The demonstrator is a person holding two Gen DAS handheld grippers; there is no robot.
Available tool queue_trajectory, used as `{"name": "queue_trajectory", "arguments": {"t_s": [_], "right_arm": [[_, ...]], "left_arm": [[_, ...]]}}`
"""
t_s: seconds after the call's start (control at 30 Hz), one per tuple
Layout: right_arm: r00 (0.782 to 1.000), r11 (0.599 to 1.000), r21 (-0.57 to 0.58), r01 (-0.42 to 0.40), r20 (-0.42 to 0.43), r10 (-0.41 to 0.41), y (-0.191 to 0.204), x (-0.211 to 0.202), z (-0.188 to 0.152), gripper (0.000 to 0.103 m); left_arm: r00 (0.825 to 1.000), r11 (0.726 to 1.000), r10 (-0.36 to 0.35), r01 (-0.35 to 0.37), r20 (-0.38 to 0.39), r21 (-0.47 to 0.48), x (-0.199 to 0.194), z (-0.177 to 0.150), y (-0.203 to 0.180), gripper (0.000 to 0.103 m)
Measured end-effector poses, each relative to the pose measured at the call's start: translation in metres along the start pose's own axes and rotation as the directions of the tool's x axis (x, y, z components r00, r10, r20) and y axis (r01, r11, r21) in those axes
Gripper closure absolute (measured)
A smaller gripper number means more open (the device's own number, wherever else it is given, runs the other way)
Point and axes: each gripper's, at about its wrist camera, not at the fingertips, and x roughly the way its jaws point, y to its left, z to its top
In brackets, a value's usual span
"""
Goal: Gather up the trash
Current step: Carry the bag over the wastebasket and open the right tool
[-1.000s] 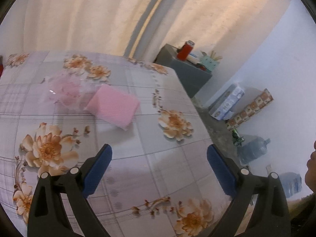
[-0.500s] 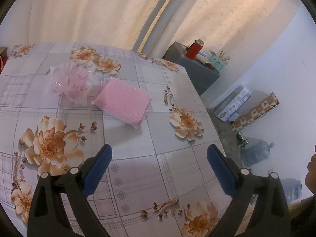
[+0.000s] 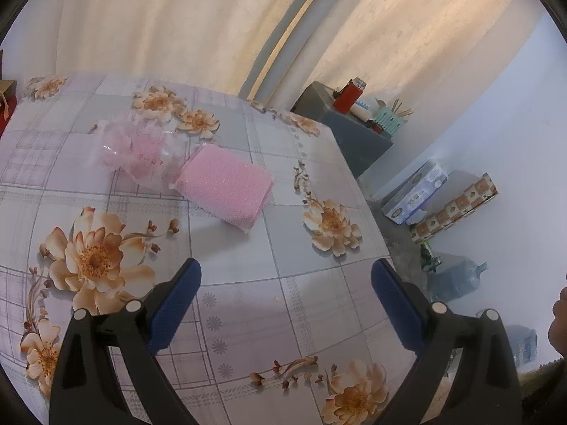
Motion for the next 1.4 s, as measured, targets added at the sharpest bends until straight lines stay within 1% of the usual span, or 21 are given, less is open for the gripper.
{"name": "queue_trajectory", "arguments": {"t_s": [0.13,0.23,0.3,0.4,0.43,0.5,0.57,0.63,0.73,0.8,0.83,0.9,0.93,0.97,1.0,1.03,1.07,1.1,1.13,1.3,1.4], "right_arm": [[0.991,0.967,-0.247,0.061,0.131,-0.029,0.034,-0.071,-0.029,0.103],[0.963,0.911,-0.394,0.122,0.270,-0.013,0.049,-0.141,-0.061,0.103],[0.913,0.867,-0.460,0.190,0.408,0.016,0.052,-0.206,-0.093,0.103],[0.809,0.852,-0.437,0.287,0.587,0.028,0.033,-0.285,-0.122,0.103],[0.762,0.855,-0.401,0.330,0.647,0.010,0.022,-0.308,-0.127,0.103],[0.686,0.855,-0.324,0.406,0.726,-0.051,0.003,-0.334,-0.127,0.103],[0.643,0.849,-0.251,0.464,0.755,-0.128,-0.014,-0.339,-0.118,0.103],[0.635,0.839,-0.219,0.498,0.751,-0.181,-0.029,-0.333,-0.108,0.103],[0.672,0.831,-0.213,0.514,0.701,-0.237,-0.053,-0.315,-0.085,0.103],[0.679,0.815,-0.213,0.539,0.683,-0.270,-0.068,-0.306,-0.074,0.103],[0.695,0.811,-0.223,0.540,0.662,-0.280,-0.070,-0.296,-0.066,0.103],[0.687,0.785,-0.223,0.578,0.652,-0.320,-0.066,-0.284,-0.058,0.101],[0.700,0.780,-0.236,0.580,0.634,-0.328,-0.069,-0.280,-0.056,0.099],[0.725,0.782,-0.255,0.569,0.605,-0.329,-0.070,-0.277,-0.053,0.097],[0.727,0.780,-0.254,0.572,0.597,-0.339,-0.066,-0.277,-0.053,0.089],[0.720,0.771,-0.252,0.584,0.600,-0.350,-0.064,-0.278,-0.054,0.071],[0.717,0.769,-0.251,0.588,0.602,-0.351,-0.061,-0.280,-0.056,0.060],[0.712,0.772,-0.249,0.585,0.613,-0.342,-0.061,-0.286,-0.059,0.041],[0.702,0.773,-0.244,0.585,0.629,-0.332,-0.060,-0.291,-0.062,0.036],[0.685,0.780,-0.240,0.577,0.663,-0.303,-0.056,-0.312,-0.084,0.035],[0.679,0.808,-0.232,0.541,0.688,-0.257,-0.058,-0.341,-0.104,0.035]], "left_arm": [[1.000,1.000,-0.028,0.028,0.013,-0.007,-0.003,-0.001,-0.001,0.009],[0.999,0.999,-0.050,0.050,0.021,-0.005,-0.003,-0.002,-0.005,0.009],[0.998,0.998,-0.065,0.065,0.022,0.000,-0.002,-0.004,-0.008,0.008],[0.996,0.996,-0.086,0.086,0.023,-0.004,0.000,-0.005,-0.011,0.009],[0.995,0.995,-0.098,0.098,0.022,-0.009,0.001,-0.006,-0.012,0.009],[0.993,0.993,-0.117,0.117,0.022,-0.013,0.001,-0.008,-0.014,0.009],[0.991,0.992,-0.129,0.130,0.026,-0.010,-0.001,-0.009,-0.015,0.009],[0.990,0.991,-0.137,0.137,0.032,-0.005,-0.004,-0.010,-0.017,0.009],[0.988,0.990,-0.143,0.143,0.051,0.007,-0.015,-0.012,-0.019,0.008],[0.987,0.989,-0.146,0.145,0.067,0.011,-0.024,-0.014,-0.019,0.009],[0.986,0.989,-0.147,0.147,0.073,0.009,-0.029,-0.015,-0.019,0.008],[0.985,0.989,-0.149,0.149,0.082,0.003,-0.036,-0.018,-0.017,0.009],[0.985,0.989,-0.149,0.150,0.088,0.000,-0.040,-0.019,-0.017,0.009],[0.985,0.989,-0.149,0.150,0.092,-0.002,-0.043,-0.020,-0.016,0.009],[0.984,0.989,-0.149,0.150,0.101,-0.003,-0.048,-0.022,-0.016,0.009],[0.983,0.988,-0.150,0.152,0.108,-0.002,-0.052,-0.024,-0.015,0.009],[0.981,0.988,-0.152,0.153,0.116,0.001,-0.056,-0.026,-0.015,0.009],[0.981,0.988,-0.152,0.152,0.123,0.005,-0.059,-0.028,-0.015,0.008],[0.980,0.988,-0.153,0.153,0.127,0.008,-0.062,-0.030,-0.015,0.008],[0.980,0.988,-0.156,0.156,0.125,0.006,-0.069,-0.037,-0.009,0.009],[0.979,0.988,-0.156,0.157,0.133,0.007,-0.076,-0.041,-0.005,0.009]]}}
